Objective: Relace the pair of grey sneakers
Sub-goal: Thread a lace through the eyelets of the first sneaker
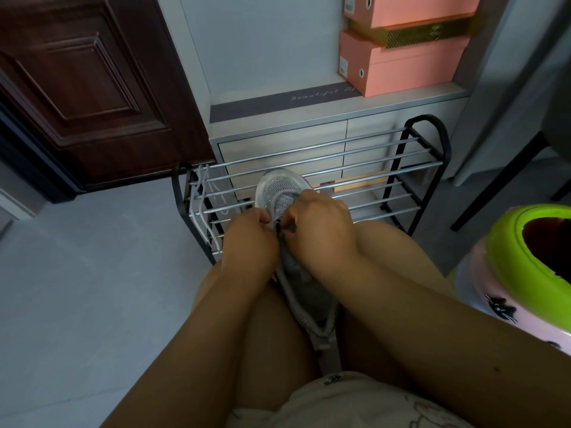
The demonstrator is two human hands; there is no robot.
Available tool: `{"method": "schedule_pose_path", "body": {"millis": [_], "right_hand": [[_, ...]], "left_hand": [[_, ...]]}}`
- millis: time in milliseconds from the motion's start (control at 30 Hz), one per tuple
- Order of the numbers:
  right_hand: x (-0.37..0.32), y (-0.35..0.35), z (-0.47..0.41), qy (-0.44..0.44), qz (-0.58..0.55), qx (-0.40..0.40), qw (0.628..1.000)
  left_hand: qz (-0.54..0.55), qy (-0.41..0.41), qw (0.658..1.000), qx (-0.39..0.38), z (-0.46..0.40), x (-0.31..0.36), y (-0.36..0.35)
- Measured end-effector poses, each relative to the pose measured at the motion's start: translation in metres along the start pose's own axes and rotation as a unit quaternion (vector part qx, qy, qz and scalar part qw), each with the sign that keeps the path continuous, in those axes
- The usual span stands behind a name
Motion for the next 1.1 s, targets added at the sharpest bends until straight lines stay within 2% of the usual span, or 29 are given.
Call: {"method": "schedule_pose_path", "body": {"millis": [167,433,633,867,1000,1100], "right_hand": [[0.001,-0.001,0.001,-0.001,0.004,0.008,1.0],[0.009,0.004,0.0,-0.026,-0.055,0.044,0.997],[0.004,0.004,0.0,0.008,-0.05,0.038,0.998],[0.0,-0.001,-0.005,0.053,-0.007,0.006,0.999],[-0.005,0.001,-0.008,0.078,0.009,-0.01,0.997],[-0.007,0.002,-0.005,0.111,0.0,-0.057,0.992]], "left_hand": [[0.011,0.019,0.999,-0.044,-0.006,-0.002,-0.003],[-0.077,-0.013,0.99,-0.114,-0.006,0.013,-0.01],[-0.045,-0.037,0.985,-0.165,-0.012,0.013,-0.005],[-0.002,-0.04,0.989,-0.141,-0.011,0.006,-0.005],[0.063,-0.025,0.994,-0.086,-0.002,0.001,0.0],[0.073,-0.021,0.996,-0.053,0.0,-0.003,0.004]]}}
Point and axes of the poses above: each hand's wrist, its own z-axis away from the middle knuckle, its own y-axis out of the back of the hand, x = y × z, the point moved 9 cm from there along -z, towards the middle knuckle, and after that the axes turned 8 degrees about z, right-handed, at the moved point
